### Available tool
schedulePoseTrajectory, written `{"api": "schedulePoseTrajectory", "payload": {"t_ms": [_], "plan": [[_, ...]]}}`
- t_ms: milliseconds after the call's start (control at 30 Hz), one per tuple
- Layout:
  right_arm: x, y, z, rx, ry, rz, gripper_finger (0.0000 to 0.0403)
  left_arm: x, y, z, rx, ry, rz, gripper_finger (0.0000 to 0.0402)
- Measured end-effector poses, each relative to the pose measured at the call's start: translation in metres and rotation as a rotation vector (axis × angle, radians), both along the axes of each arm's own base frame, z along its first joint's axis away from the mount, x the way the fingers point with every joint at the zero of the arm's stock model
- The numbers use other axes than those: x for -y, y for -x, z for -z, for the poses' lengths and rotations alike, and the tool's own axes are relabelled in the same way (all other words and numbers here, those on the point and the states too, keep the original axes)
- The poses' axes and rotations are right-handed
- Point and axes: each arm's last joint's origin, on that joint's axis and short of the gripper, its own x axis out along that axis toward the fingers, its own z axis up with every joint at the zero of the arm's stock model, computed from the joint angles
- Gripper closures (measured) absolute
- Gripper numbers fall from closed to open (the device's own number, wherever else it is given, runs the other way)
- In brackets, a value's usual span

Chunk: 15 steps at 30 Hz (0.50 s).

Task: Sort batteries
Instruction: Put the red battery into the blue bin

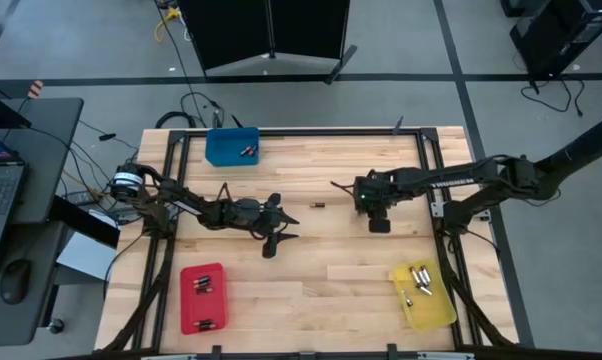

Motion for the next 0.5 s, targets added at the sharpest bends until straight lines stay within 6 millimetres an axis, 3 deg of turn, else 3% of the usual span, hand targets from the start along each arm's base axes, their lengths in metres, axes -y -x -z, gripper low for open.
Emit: {"api": "schedulePoseTrajectory", "payload": {"t_ms": [500], "plan": [[0.0118, 0.0018, 0.0098, 0.053, -0.021, -0.024, 0.0249, 0.0001, 0.0000, 0.0000, 0.000, 0.000, 0.000, 0.0204]]}}
